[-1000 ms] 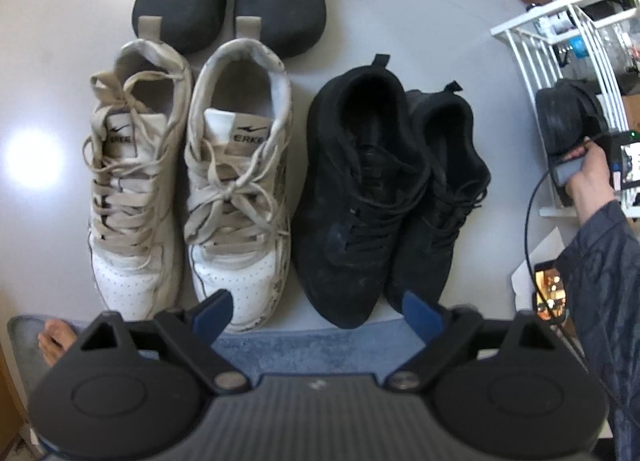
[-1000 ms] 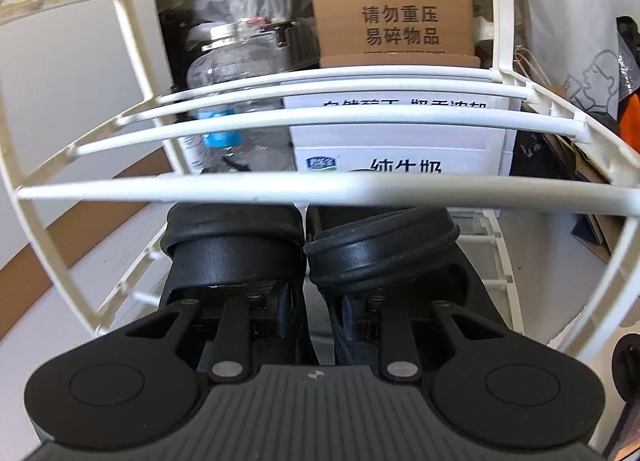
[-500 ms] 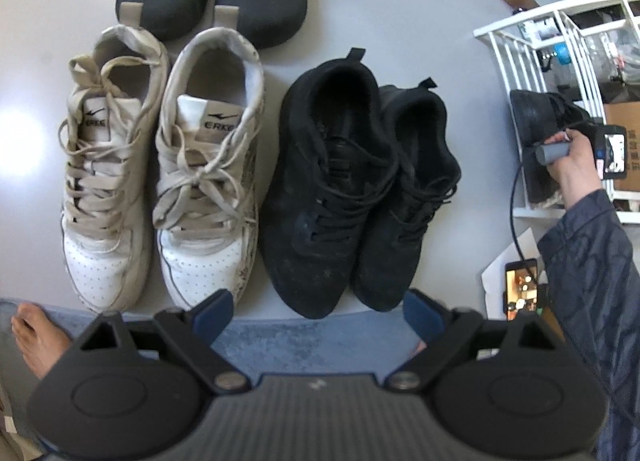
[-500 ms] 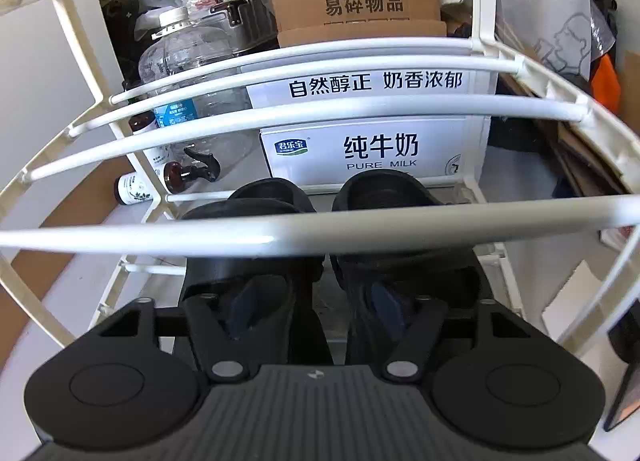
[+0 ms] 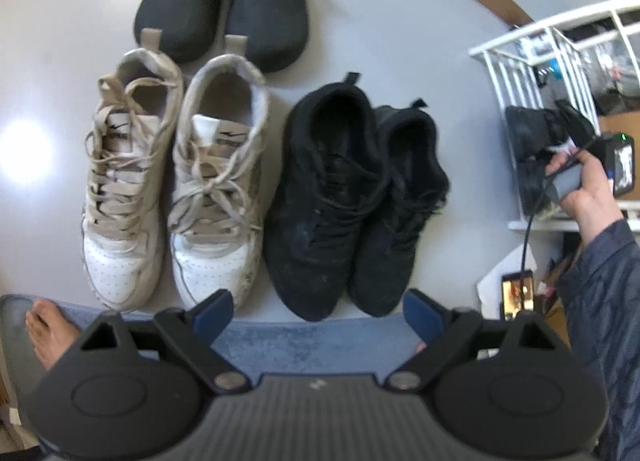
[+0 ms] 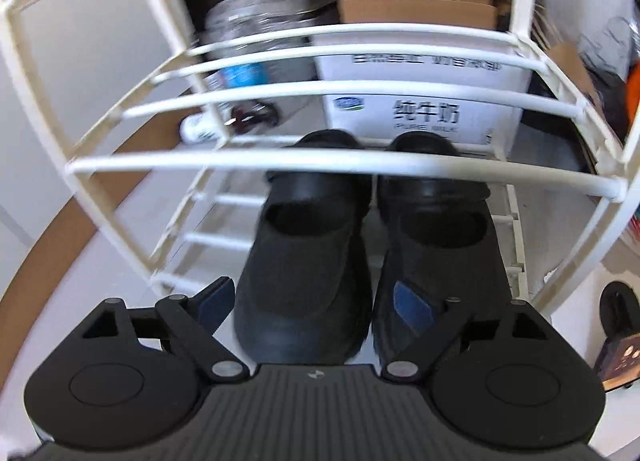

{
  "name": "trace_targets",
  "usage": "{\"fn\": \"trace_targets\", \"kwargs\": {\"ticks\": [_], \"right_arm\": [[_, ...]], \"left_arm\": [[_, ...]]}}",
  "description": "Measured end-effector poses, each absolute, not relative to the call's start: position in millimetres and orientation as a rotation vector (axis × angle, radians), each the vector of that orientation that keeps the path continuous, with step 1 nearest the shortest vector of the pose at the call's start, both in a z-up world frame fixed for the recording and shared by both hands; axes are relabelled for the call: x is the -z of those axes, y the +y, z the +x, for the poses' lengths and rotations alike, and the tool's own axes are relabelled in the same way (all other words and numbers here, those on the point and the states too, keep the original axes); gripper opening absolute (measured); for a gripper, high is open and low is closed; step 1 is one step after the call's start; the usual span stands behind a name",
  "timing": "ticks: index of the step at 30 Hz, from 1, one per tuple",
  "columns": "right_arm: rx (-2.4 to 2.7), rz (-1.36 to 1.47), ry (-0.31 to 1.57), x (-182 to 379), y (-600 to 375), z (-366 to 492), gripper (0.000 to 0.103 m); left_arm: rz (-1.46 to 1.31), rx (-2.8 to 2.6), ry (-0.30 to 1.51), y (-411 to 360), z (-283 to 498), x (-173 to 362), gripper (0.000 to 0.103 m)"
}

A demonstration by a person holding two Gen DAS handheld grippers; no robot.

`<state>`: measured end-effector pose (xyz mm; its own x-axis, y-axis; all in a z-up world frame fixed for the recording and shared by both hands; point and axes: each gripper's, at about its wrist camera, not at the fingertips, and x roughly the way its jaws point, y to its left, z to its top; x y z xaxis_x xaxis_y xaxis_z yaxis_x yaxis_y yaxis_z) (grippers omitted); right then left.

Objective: Organize scattered shoes
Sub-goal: 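Open the right tool and release the clogs on the rack shelf, then withdraw the right tool from the rack toward the black sneakers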

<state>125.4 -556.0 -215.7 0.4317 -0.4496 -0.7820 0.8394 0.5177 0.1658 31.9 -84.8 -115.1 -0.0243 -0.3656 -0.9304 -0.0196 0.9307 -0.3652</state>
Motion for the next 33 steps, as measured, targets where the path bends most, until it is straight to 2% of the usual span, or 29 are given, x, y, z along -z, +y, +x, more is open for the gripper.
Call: {"fn": "trace_targets", "kwargs": {"ticks": [6, 11, 19, 26, 33], "right_arm": [[0.693, 0.473, 0.822, 171, -525, 107, 0.09], [0.669, 0.516, 0.862, 137, -515, 86, 0.09], [0.587, 0.425, 0.952, 67, -496, 56, 0.09], [0.536, 0.385, 0.946, 15, -479, 15, 0.09], [0.489, 0.302, 0.848, -40, -460, -33, 0.09]], "left_arm": [[-0.301, 0.269, 1.578, -84, 22, 107, 0.093], [-0.277, 0.273, 1.564, -84, 13, 96, 0.094], [-0.195, 0.315, 1.518, -92, 6, 79, 0.094], [-0.155, 0.305, 1.526, -96, 3, 89, 0.094], [-0.168, 0.244, 1.518, -94, 4, 90, 0.094]]}}
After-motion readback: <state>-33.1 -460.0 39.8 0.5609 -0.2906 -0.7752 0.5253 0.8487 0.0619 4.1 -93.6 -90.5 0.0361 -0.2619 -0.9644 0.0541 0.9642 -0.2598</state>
